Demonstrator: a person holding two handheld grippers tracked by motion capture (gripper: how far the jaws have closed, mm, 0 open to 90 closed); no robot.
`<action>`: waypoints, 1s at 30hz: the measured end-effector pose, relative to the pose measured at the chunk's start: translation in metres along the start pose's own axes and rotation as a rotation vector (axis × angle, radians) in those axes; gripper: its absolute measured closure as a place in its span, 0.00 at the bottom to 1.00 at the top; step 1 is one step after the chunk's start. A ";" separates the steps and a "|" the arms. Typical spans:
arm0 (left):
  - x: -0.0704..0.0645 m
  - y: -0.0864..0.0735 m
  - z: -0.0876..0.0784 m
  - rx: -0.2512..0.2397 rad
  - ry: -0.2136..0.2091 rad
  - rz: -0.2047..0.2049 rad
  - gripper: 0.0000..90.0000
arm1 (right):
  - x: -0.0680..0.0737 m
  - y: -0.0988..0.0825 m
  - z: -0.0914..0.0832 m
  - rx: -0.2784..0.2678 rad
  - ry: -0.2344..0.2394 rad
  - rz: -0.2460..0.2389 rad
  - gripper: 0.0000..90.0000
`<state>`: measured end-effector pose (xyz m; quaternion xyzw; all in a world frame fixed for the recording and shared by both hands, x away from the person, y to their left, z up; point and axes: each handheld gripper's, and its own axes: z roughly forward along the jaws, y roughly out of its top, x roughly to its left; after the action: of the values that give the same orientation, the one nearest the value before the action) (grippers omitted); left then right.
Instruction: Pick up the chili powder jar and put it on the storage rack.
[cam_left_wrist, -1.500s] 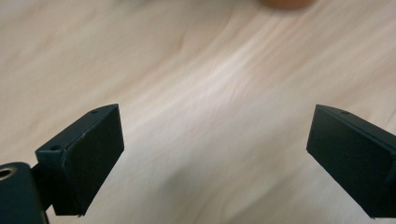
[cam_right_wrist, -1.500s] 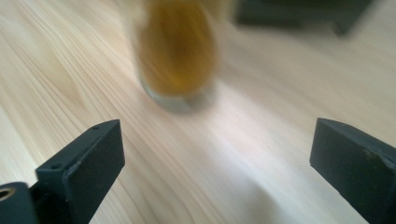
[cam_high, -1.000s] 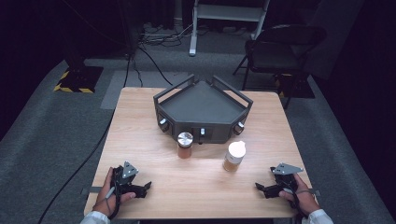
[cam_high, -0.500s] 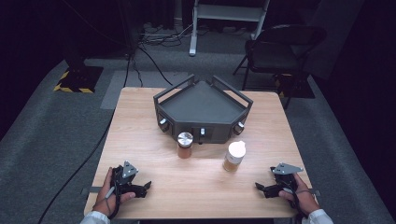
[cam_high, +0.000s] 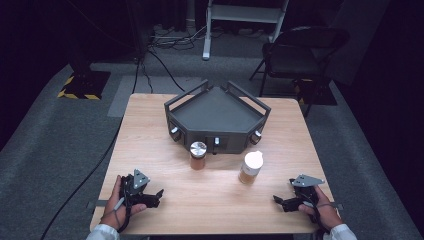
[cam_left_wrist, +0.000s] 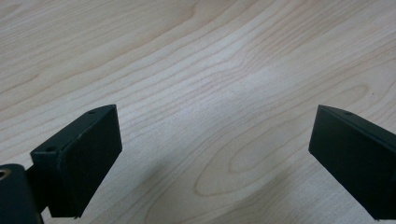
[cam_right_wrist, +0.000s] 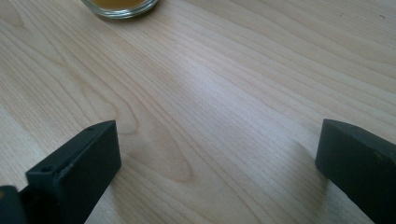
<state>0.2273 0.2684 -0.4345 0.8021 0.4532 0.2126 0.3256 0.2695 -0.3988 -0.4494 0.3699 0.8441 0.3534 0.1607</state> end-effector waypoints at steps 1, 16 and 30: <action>-0.001 0.001 0.000 -0.003 0.000 0.007 0.03 | 0.000 0.000 0.000 0.000 0.000 0.000 0.00; -0.006 0.017 0.000 -0.025 -0.004 0.035 0.02 | 0.000 0.000 0.000 0.000 -0.001 0.001 0.00; -0.010 0.028 0.005 -0.052 -0.015 0.043 0.02 | 0.000 0.000 0.000 0.000 -0.001 0.001 0.00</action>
<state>0.2420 0.2479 -0.4180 0.8045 0.4277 0.2252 0.3451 0.2697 -0.3987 -0.4494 0.3704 0.8439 0.3533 0.1609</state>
